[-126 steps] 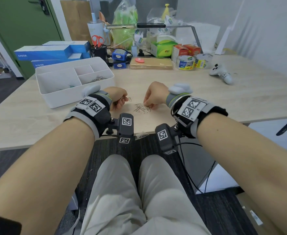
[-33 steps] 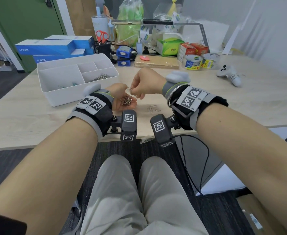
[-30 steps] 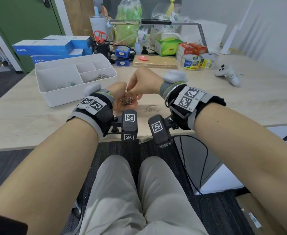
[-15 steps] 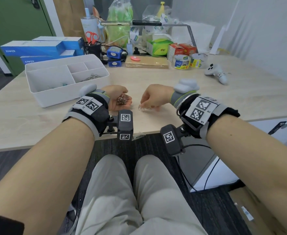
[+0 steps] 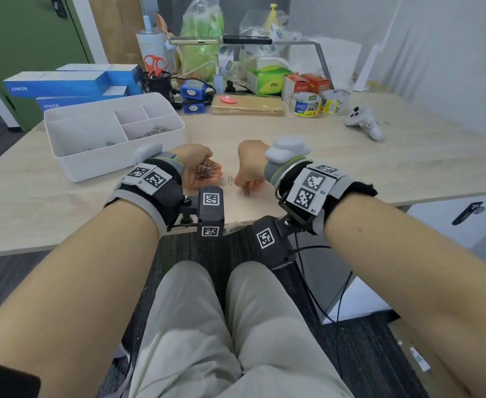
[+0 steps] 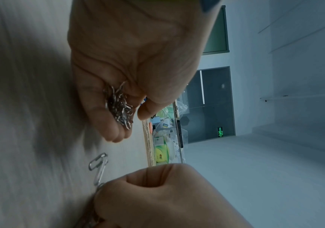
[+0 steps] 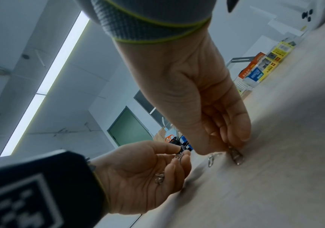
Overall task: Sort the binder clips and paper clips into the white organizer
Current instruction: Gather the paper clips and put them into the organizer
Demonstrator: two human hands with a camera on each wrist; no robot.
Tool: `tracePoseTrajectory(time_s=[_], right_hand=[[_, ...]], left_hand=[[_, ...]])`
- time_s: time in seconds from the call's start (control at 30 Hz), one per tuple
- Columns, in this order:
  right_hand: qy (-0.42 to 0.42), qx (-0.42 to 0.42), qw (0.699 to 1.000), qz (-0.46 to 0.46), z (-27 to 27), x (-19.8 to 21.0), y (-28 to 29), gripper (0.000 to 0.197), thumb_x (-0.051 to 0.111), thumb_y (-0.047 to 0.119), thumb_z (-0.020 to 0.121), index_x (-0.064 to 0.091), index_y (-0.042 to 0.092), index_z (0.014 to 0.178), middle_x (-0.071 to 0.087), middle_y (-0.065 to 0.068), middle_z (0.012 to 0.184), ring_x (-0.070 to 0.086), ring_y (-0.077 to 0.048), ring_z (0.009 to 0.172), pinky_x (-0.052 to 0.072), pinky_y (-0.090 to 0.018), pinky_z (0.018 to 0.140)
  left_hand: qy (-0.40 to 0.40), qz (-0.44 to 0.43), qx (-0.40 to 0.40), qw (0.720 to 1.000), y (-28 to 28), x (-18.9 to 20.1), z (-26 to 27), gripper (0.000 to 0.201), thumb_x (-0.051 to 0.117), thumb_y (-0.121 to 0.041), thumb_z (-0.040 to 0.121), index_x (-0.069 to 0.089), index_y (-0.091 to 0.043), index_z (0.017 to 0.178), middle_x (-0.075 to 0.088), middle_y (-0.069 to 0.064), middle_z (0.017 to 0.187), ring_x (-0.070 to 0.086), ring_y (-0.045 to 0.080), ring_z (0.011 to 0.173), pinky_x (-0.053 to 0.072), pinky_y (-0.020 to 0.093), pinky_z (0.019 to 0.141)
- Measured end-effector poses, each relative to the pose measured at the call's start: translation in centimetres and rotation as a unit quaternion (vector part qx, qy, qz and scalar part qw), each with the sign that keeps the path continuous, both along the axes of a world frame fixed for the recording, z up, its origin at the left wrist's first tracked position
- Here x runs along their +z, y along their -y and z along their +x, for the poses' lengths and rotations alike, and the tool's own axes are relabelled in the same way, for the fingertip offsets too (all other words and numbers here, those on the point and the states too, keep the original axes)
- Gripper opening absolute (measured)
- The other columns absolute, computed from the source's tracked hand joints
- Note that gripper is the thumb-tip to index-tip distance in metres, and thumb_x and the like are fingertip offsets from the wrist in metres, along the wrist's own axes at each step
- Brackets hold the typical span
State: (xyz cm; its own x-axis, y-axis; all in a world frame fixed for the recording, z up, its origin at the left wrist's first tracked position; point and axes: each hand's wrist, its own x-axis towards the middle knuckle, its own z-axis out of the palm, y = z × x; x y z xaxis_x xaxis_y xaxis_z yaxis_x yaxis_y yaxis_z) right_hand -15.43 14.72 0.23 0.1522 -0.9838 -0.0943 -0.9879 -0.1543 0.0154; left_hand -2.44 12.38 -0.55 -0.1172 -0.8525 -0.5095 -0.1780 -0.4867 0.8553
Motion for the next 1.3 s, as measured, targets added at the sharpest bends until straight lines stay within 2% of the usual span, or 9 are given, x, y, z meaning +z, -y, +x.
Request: tracePoseTrajectory(time_s=[0.1, 0.23, 0.5, 0.57, 0.73, 0.83, 0.93, 1.13, 1.3], right_hand=[[0.03, -0.017, 0.999, 0.008, 0.0, -0.1, 0.6, 0.041, 0.066, 0.031, 0.08, 0.037, 0.014, 0.056, 0.037, 0.001, 0.055, 0.036, -0.016, 0.051, 0.029, -0.023, 0.044], [0.143, -0.061, 0.987, 0.038, -0.5, -0.2, 1.5, 0.027, 0.066, 0.02, 0.076, 0.053, 0.012, 0.054, 0.05, 0.004, 0.028, 0.056, -0.015, 0.044, 0.054, -0.024, 0.059], [0.33, 0.004, 0.944, 0.027, 0.6, 1.6, 1.9, 0.014, 0.066, 0.008, 0.073, 0.072, -0.003, 0.08, 0.067, -0.01, 0.061, 0.065, -0.017, 0.054, 0.056, -0.026, 0.053], [0.317, 0.035, 0.947, 0.036, 1.0, 1.9, 1.4, 0.015, 0.072, 0.012, 0.075, 0.073, -0.001, 0.083, 0.068, -0.011, 0.066, 0.062, -0.012, 0.051, 0.049, -0.019, 0.045], [0.257, -0.05, 0.963, 0.069, -0.9, 1.7, 1.0, 0.027, 0.076, 0.023, 0.077, 0.062, 0.004, 0.065, 0.063, -0.005, 0.055, 0.059, -0.013, 0.045, 0.051, -0.017, 0.041], [0.174, -0.069, 0.965, 0.183, -1.9, 1.1, 0.1, 0.028, 0.076, 0.022, 0.075, 0.057, 0.011, 0.059, 0.062, -0.001, 0.054, 0.059, -0.014, 0.048, 0.055, -0.02, 0.058], [0.143, -0.084, 0.975, 0.145, -1.6, 0.6, 0.2, 0.026, 0.064, 0.015, 0.075, 0.052, 0.02, 0.052, 0.063, 0.0, 0.07, 0.055, -0.011, 0.063, 0.051, -0.021, 0.074], [0.232, -0.11, 0.962, 0.099, -2.0, 0.4, 1.8, 0.024, 0.066, 0.004, 0.078, 0.054, 0.011, 0.059, 0.056, 0.005, 0.032, 0.056, -0.008, 0.032, 0.043, -0.01, 0.04], [0.272, -0.068, 0.958, 0.068, -0.4, 0.1, 2.5, 0.009, 0.069, 0.004, 0.074, 0.065, 0.008, 0.081, 0.069, 0.0, 0.056, 0.06, -0.004, 0.036, 0.05, -0.014, 0.04]], left_hand=[[0.004, -0.001, -0.004, 1.0, 0.0, 0.1, 0.0, 0.041, 0.031, -0.024, 0.102, 0.053, 0.0, 0.077, 0.06, 0.01, 0.055, 0.058, 0.013, 0.031, 0.048, 0.017, 0.034], [0.002, 0.007, -0.005, 1.0, 0.4, 0.0, 0.1, 0.045, 0.029, -0.026, 0.102, 0.056, 0.003, 0.08, 0.063, 0.011, 0.051, 0.06, 0.016, 0.034, 0.049, 0.018, 0.036], [-0.018, 0.025, -0.014, 0.999, 1.0, 0.0, 0.0, 0.049, 0.024, -0.033, 0.103, 0.054, 0.005, 0.096, 0.06, 0.013, 0.078, 0.064, 0.018, 0.05, 0.052, 0.021, 0.041], [-0.023, 0.021, -0.014, 0.999, 1.2, -0.1, 0.0, 0.049, 0.024, -0.035, 0.102, 0.054, 0.005, 0.097, 0.062, 0.012, 0.081, 0.063, 0.018, 0.06, 0.052, 0.021, 0.041], [-0.003, 0.002, -0.001, 1.0, 1.0, -0.3, 0.3, 0.039, 0.035, -0.028, 0.102, 0.052, -0.002, 0.078, 0.057, 0.007, 0.054, 0.055, 0.011, 0.031, 0.045, 0.016, 0.033], [0.004, -0.003, -0.003, 1.0, 0.7, -0.2, 0.3, 0.037, 0.037, -0.023, 0.101, 0.051, -0.002, 0.075, 0.055, 0.005, 0.04, 0.052, 0.01, 0.027, 0.044, 0.015, 0.03], [-0.002, -0.001, -0.004, 1.0, 0.4, 0.0, 0.1, 0.037, 0.036, -0.023, 0.102, 0.05, -0.002, 0.075, 0.056, 0.007, 0.05, 0.052, 0.011, 0.027, 0.044, 0.015, 0.03], [-0.016, -0.005, 0.01, 1.0, -0.1, 0.0, 0.6, 0.036, 0.036, -0.021, 0.101, 0.05, -0.002, 0.075, 0.055, 0.009, 0.058, 0.053, 0.011, 0.028, 0.047, 0.015, 0.033], [-0.017, -0.004, 0.018, 1.0, -0.3, 0.1, 1.1, 0.035, 0.036, -0.02, 0.101, 0.051, -0.001, 0.075, 0.054, 0.008, 0.054, 0.054, 0.012, 0.029, 0.047, 0.016, 0.033]])
